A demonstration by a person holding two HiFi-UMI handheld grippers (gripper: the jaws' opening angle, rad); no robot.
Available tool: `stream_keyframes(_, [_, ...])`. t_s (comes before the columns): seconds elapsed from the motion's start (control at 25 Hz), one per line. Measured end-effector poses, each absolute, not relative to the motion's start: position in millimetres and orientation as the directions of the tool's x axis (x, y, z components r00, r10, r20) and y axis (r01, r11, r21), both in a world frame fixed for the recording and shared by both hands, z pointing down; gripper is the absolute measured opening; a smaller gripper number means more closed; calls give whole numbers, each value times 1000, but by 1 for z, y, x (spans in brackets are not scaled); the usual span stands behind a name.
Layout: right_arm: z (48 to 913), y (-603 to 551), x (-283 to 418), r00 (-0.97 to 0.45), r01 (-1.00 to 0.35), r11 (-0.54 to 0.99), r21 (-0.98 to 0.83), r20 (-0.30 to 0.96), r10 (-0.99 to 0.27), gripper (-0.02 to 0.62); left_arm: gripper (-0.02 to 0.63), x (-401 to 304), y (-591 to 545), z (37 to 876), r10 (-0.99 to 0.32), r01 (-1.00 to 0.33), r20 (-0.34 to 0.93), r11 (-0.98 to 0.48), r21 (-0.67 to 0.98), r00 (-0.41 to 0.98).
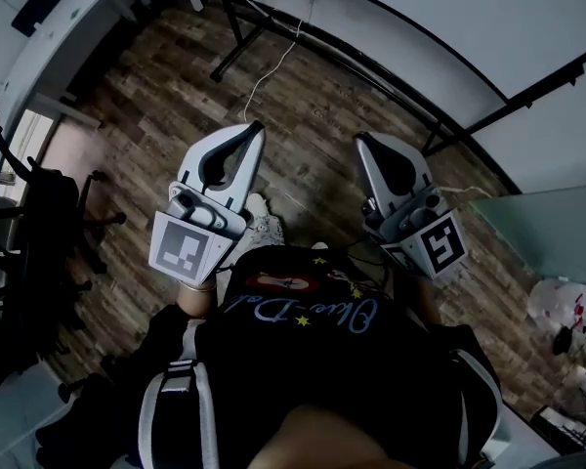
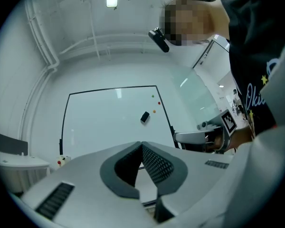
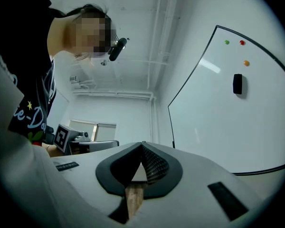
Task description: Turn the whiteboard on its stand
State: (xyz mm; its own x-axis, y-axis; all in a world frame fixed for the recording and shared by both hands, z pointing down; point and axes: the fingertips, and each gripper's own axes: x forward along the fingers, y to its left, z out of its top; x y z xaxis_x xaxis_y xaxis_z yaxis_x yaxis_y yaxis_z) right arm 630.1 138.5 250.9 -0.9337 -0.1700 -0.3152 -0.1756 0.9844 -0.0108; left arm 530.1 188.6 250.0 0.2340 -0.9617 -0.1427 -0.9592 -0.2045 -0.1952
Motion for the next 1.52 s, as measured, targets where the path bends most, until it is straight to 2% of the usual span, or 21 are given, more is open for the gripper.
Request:
stream_keyframes(1.08, [250,90,452,-961,-73,997,13,-269,-67,28,-3,369,143,260,-977,-977,-145,-134,-167,159])
stream_keyframes(1.52, [245,87,379,-962,-77,997,12,-263,-71,28,-3,293,145,256,-976,-981,-162,-119,-150,143])
